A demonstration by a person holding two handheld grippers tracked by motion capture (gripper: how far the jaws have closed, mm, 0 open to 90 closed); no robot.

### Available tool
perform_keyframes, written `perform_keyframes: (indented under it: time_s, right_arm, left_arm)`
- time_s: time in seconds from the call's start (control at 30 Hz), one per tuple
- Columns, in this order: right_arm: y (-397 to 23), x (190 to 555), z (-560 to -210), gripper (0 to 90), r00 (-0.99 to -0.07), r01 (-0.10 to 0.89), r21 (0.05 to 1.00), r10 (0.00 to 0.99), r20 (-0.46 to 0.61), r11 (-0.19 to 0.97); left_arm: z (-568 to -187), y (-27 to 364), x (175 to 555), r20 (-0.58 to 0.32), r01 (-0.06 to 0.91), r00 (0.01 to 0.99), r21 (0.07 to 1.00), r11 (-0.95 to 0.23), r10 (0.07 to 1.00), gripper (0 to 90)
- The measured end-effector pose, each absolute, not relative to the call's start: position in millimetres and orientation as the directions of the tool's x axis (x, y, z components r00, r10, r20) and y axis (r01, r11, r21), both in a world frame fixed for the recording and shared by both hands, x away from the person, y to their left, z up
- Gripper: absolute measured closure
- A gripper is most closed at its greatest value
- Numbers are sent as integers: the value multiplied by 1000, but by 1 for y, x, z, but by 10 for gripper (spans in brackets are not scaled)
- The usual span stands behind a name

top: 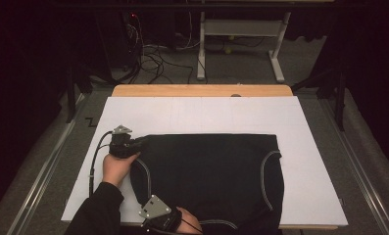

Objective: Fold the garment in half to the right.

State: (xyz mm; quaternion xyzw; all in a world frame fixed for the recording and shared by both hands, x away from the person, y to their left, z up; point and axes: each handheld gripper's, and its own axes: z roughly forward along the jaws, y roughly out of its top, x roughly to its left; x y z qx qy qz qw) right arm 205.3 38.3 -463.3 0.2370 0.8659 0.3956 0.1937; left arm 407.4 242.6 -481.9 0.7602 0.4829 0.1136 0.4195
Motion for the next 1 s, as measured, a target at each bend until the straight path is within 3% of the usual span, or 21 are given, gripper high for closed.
perform_keyframes:
  time_s: [0.33,1.0]
  right_arm:
    - [36,205,-457,756,-816,235,797,558,-149,557]
    - [46,212,-441,761,-839,206,808,525,-144,552]
  left_arm:
    - [-477,248,403,-292,628,489,772,-99,822,720]
    - [-472,263,399,-329,606,438,796,-5,837,725]
